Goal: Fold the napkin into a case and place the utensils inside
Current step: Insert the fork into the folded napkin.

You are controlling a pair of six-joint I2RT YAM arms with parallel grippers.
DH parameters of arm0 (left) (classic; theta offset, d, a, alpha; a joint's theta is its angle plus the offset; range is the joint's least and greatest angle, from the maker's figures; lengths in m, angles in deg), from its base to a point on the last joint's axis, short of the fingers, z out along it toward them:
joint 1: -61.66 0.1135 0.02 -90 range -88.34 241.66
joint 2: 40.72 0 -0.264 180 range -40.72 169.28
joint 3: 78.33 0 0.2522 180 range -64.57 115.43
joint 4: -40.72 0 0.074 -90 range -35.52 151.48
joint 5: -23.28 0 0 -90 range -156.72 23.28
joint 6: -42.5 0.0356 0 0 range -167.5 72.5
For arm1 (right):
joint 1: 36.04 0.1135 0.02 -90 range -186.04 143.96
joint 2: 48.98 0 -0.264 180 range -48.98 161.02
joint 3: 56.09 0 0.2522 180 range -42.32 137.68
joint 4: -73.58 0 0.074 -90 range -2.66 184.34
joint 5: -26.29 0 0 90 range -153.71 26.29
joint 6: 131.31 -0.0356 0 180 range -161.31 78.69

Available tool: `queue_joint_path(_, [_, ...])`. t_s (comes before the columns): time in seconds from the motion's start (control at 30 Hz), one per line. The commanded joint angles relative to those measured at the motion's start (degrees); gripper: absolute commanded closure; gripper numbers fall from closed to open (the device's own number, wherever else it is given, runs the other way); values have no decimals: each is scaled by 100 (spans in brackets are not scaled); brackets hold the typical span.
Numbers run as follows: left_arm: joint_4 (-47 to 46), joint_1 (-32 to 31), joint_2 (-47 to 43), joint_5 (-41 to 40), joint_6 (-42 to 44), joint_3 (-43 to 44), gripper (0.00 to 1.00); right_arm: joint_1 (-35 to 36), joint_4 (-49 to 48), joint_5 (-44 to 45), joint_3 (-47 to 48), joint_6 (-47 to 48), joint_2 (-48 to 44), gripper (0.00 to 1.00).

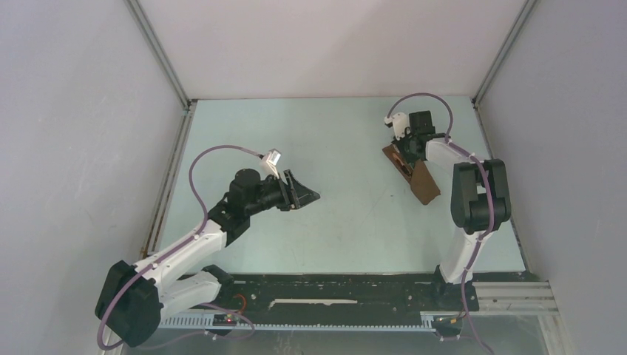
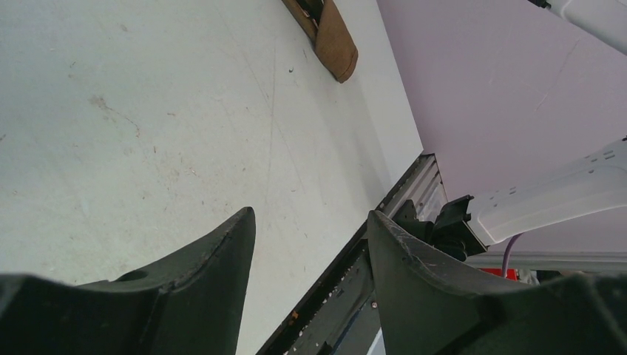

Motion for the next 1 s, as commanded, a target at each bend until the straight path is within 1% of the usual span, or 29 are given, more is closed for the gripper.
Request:
queue_joint_path(0.0, [-245, 22, -145, 85, -58, -69, 38, -70, -35, 253, -18, -103, -309, 100])
queue_joint_path(0.17, [-282, 26, -120, 105, -88, -86, 38, -88, 22, 548, -28, -265, -285, 100])
queue_joint_path(0.37, [-336, 28, -88, 125, -128, -106, 38, -72, 62, 781, -133, -211, -226, 100])
queue_joint_path(0.97, [-384, 29, -33, 173, -148, -106, 39, -92, -31, 1078, -515, -323, -334, 100])
